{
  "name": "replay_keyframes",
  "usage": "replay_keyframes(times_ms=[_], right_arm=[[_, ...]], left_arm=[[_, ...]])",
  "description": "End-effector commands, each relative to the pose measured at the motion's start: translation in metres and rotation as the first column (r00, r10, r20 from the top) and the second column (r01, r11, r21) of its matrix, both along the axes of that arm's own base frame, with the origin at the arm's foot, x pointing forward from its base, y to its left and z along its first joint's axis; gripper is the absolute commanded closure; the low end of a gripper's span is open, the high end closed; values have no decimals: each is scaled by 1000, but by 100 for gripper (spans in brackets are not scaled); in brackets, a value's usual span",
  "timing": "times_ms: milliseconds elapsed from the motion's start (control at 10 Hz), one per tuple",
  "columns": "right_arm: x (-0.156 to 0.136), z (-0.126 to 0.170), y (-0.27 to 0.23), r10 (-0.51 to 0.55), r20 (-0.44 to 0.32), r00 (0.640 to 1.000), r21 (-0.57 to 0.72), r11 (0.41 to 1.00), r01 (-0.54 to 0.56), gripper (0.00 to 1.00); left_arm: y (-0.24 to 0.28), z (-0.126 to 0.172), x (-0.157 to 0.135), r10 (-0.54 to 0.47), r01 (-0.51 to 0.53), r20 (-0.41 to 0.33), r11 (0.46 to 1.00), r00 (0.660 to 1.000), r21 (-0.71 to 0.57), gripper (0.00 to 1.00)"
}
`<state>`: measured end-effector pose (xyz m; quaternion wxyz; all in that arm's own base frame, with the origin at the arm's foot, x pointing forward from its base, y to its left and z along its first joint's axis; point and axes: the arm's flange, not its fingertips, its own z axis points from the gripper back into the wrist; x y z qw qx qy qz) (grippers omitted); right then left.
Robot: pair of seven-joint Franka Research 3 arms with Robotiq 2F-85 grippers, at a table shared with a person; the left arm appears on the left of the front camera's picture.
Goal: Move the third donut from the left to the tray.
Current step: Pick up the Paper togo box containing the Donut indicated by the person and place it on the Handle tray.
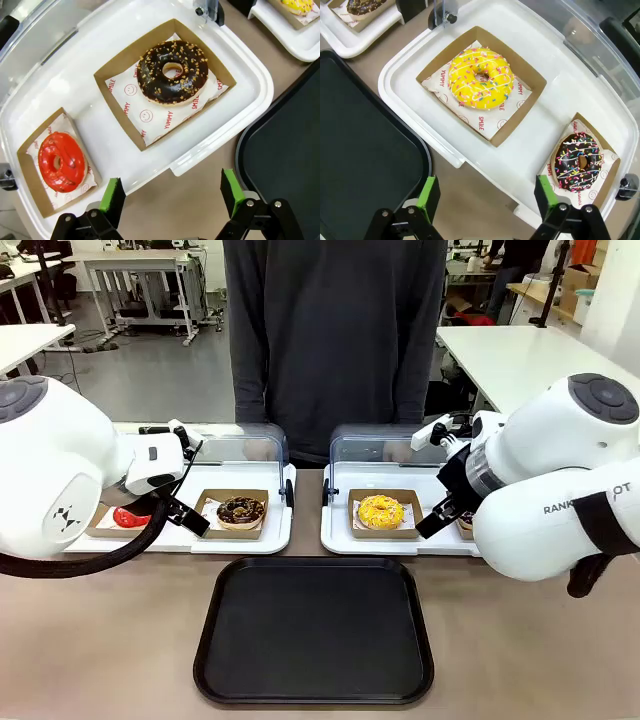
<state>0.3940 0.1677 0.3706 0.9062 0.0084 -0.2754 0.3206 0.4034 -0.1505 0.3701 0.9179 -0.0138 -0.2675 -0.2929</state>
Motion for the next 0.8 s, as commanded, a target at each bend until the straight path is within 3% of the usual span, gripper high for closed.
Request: replay_keyframes(times_ms=[0, 700], right_arm=[[0, 0, 0, 0, 0, 1000, 0, 1000, 0, 0], [0, 0, 0, 0, 0, 1000, 0, 1000, 0, 0]], left_arm=[[0, 0, 0, 0, 0, 0, 1000, 1000, 0, 0], [0, 0, 0, 0, 0, 0, 1000, 1000, 0, 0]])
